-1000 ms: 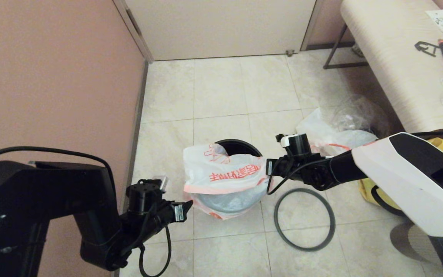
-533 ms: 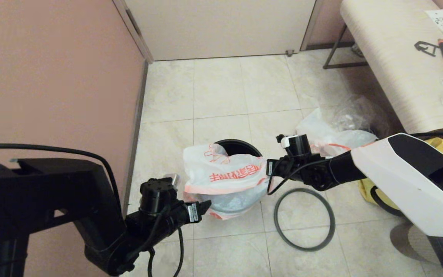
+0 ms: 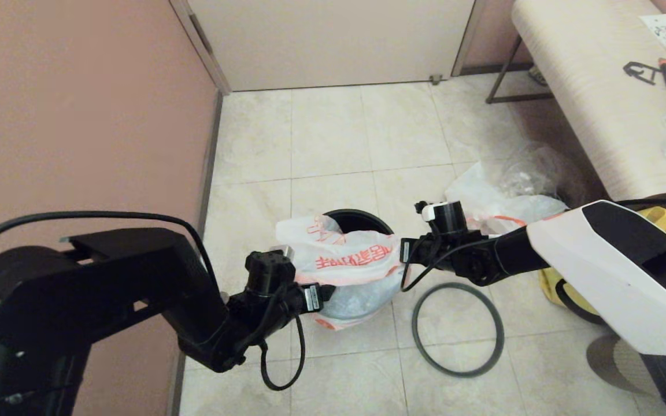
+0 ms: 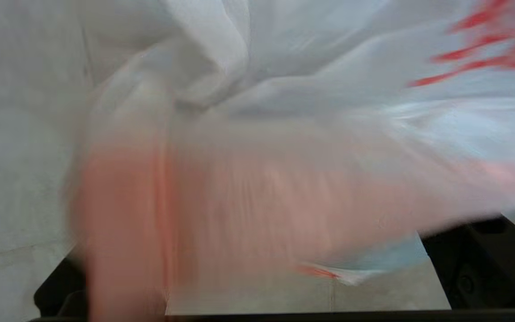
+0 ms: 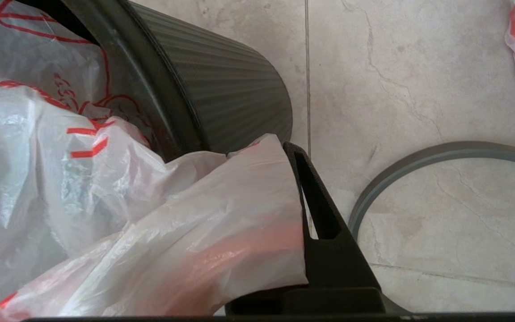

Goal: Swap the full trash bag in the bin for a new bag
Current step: Put the new garbage bag on the trash can

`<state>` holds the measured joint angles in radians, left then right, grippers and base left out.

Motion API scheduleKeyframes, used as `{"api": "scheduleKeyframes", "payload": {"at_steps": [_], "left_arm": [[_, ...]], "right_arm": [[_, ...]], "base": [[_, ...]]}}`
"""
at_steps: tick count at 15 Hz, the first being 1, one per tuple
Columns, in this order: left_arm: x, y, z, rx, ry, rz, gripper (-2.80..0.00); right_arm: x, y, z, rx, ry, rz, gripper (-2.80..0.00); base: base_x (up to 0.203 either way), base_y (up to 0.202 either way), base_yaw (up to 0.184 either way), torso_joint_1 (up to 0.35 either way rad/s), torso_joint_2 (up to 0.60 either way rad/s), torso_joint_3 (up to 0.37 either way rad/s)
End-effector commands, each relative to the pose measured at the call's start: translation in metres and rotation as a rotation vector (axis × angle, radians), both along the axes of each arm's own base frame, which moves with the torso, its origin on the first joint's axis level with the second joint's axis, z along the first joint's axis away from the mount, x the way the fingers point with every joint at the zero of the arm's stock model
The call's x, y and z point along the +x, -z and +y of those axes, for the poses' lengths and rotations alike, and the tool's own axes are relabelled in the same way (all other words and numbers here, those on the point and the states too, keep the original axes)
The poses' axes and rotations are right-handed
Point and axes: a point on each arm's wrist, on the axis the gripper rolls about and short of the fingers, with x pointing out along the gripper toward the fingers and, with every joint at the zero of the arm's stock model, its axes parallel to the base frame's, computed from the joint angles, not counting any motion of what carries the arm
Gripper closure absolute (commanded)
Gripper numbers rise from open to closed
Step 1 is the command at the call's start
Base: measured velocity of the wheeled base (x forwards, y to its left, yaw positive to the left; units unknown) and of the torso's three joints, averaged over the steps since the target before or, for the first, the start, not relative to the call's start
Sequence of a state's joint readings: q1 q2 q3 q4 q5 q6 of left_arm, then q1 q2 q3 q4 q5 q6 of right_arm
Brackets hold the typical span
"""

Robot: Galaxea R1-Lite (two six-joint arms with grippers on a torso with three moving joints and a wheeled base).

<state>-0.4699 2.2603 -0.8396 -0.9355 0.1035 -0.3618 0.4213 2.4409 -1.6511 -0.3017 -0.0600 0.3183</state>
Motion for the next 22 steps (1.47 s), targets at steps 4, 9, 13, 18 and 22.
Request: {"api": "scheduleKeyframes", "payload": {"at_steps": [4,9,13,18,22], "left_arm": [[0.02,0.019,0.0,0.01,-0.041,0.004,-2.8],[0.031,0.018,0.002,0.006,-0.074,-0.024,-1.59],[0.032,0.018,0.003,0.007,-0.08,-0.028,0.0],[0.032,0.014,0.004,0.003,-0.102,-0.05,0.0],[0.024,0.02,0.009,0.012,-0.118,-0.051,0.0]], "right_arm": [[-0.001,-0.001,0.001,0.003,-0.001,-0.002,0.0],[-0.001,-0.001,0.002,0.002,-0.002,-0.002,0.0],[-0.001,0.0,0.002,0.001,-0.003,0.0,0.0],[-0.006,0.004,0.009,-0.005,-0.018,0.015,0.0],[-0.027,0.014,0.028,-0.051,-0.022,0.045,0.0]], "base": [[0.0,0.0,0.0,0.0,0.0,0.0],[0.0,0.0,0.0,0.0,0.0,0.0],[0.0,0.0,0.0,0.0,0.0,0.0],[0.0,0.0,0.0,0.0,0.0,0.0],[0.0,0.0,0.0,0.0,0.0,0.0]]}}
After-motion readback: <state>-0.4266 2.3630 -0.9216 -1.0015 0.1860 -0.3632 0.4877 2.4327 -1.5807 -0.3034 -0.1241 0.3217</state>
